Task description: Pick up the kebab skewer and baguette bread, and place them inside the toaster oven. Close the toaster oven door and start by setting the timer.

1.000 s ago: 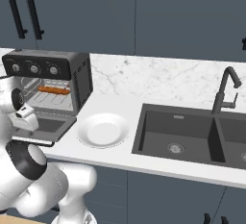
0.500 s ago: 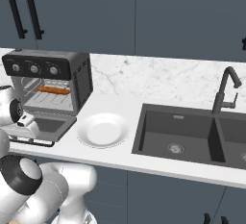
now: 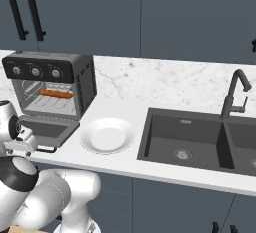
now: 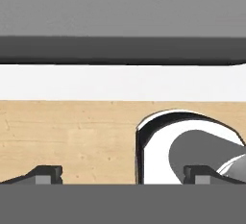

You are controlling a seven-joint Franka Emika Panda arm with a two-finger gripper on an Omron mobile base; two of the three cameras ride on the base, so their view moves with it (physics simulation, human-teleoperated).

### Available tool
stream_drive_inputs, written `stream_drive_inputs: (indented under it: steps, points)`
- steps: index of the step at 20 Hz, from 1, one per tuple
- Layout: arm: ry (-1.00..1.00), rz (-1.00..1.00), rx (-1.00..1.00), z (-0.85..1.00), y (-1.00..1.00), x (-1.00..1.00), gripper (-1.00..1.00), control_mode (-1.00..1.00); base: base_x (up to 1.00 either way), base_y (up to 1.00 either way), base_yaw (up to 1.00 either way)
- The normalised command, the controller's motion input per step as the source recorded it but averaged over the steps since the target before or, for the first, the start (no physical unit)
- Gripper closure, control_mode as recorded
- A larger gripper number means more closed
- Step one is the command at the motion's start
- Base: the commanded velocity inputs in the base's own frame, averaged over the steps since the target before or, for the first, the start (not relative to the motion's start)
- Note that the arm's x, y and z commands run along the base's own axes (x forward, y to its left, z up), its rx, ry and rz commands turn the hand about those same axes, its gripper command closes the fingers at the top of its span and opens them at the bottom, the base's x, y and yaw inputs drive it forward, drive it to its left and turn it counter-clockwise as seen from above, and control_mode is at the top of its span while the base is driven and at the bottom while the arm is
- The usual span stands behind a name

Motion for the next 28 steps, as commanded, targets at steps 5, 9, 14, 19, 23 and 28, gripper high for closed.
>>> stream_drive_inputs:
  steps: [5, 9, 14, 19, 23, 28]
  points:
    - [-0.01, 0.05, 0.01, -0.28, 0.13, 0.23, -1.0, -1.0, 0.0, 0.0, 0.0]
    - [-0.08, 0.03, 0.0, -0.24, 0.01, 0.12, -1.0, -1.0, 0.0, 0.0, 0.0]
    - [-0.08, 0.01, 0.01, -0.17, 0.0, 0.23, -1.0, -1.0, 0.0, 0.0, 0.0]
    - [-0.03, 0.0, 0.03, -0.15, 0.0, 0.33, -1.0, -1.0, 0.0, 0.0, 0.0]
    - [-0.01, 0.0, 0.06, -0.24, 0.0, 0.32, -1.0, -1.0, 0.0, 0.0, 0.0]
    - [-0.06, 0.0, 0.05, -0.06, 0.0, 0.19, -1.0, -1.0, 0.0, 0.0, 0.0]
